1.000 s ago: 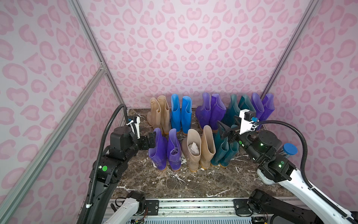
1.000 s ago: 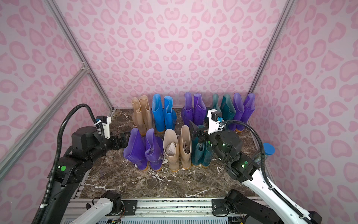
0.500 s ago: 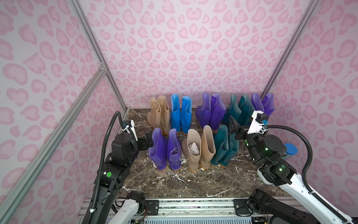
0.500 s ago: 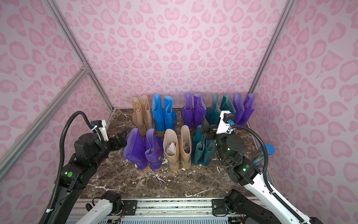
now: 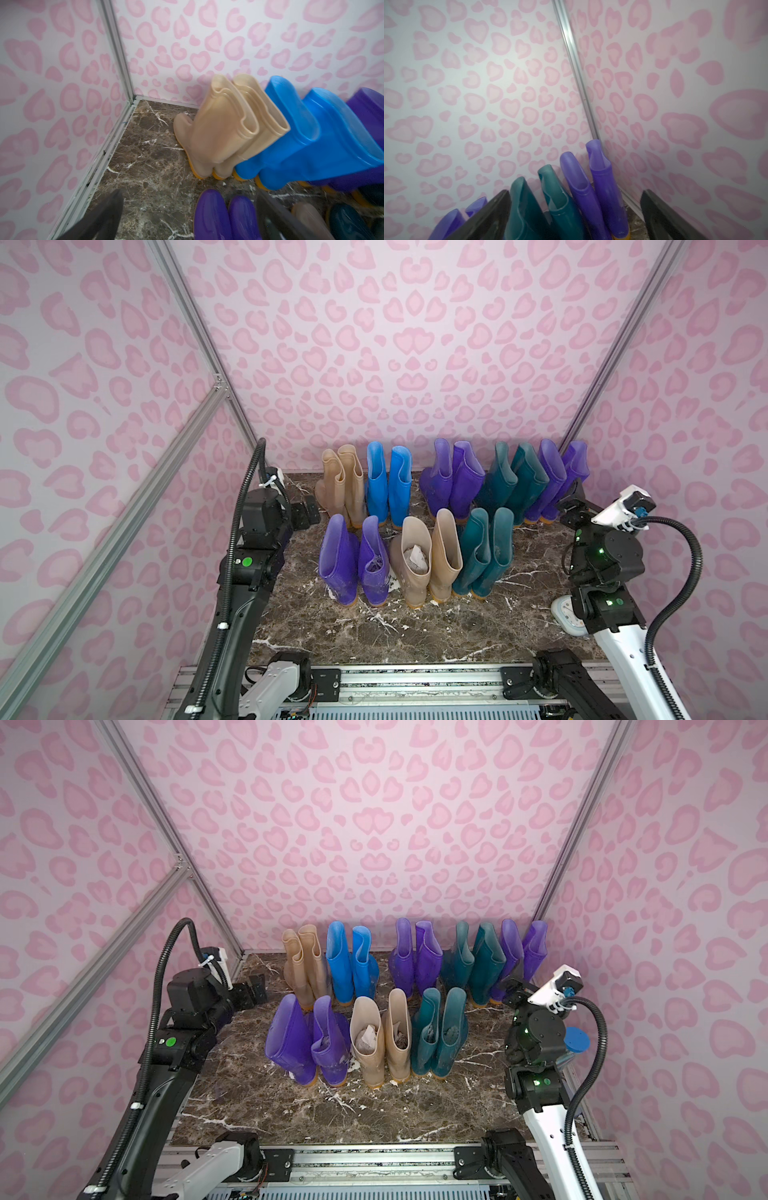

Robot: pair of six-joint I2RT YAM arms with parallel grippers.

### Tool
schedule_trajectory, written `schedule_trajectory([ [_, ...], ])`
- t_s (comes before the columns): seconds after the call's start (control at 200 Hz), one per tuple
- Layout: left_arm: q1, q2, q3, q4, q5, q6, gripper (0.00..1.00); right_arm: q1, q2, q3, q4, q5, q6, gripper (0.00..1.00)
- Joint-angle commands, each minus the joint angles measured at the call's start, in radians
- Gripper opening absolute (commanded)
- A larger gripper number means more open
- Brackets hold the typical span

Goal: Match and arrange rain boots in pairs
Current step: Reset both arms

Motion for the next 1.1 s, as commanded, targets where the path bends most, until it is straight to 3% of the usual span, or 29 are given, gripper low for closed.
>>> schedule_trajectory([
  [0.0,0.062,0.018,-0.081,0.115,0.082,-0.006,0.99,-0.06,-0.019,-0.126,0.222,-0.111,-0.093,0.99],
  [0.15,0.069,0.038,-0.224,0.226,0.021,0.04,0.99,-0.086,0.014,-0.292,0.412,-0.127,-0.164,0.99],
  [0.26,0.068,0.041,-0.294,0.311,0.014,0.058,0.99,-0.094,0.07,-0.333,0.428,-0.105,-0.161,0.99],
  [0.415,0.054,0.089,-0.341,0.34,0.022,0.113,0.99,-0.098,0.173,-0.421,0.541,-0.208,-0.127,0.99],
  [0.565,0.008,0.117,-0.472,0.457,-0.057,0.096,0.99,-0.095,0.3,-0.482,0.681,-0.307,-0.156,0.99],
  [0.69,-0.009,0.155,-0.566,0.642,-0.037,0.121,0.99,-0.092,0.428,-0.492,0.742,-0.374,-0.169,0.99],
  [0.845,-0.011,0.228,-0.609,0.75,0.049,0.24,0.99,-0.063,0.549,-0.533,0.87,-0.38,-0.173,0.99],
  [0.945,-0.012,0.278,-0.675,0.899,0.144,0.229,0.99,-0.038,0.62,-0.527,0.869,-0.409,-0.223,1.0],
  [1.095,-0.011,0.341,-0.676,0.957,0.192,0.292,0.99,-0.037,0.642,-0.507,0.864,-0.431,-0.251,1.0],
])
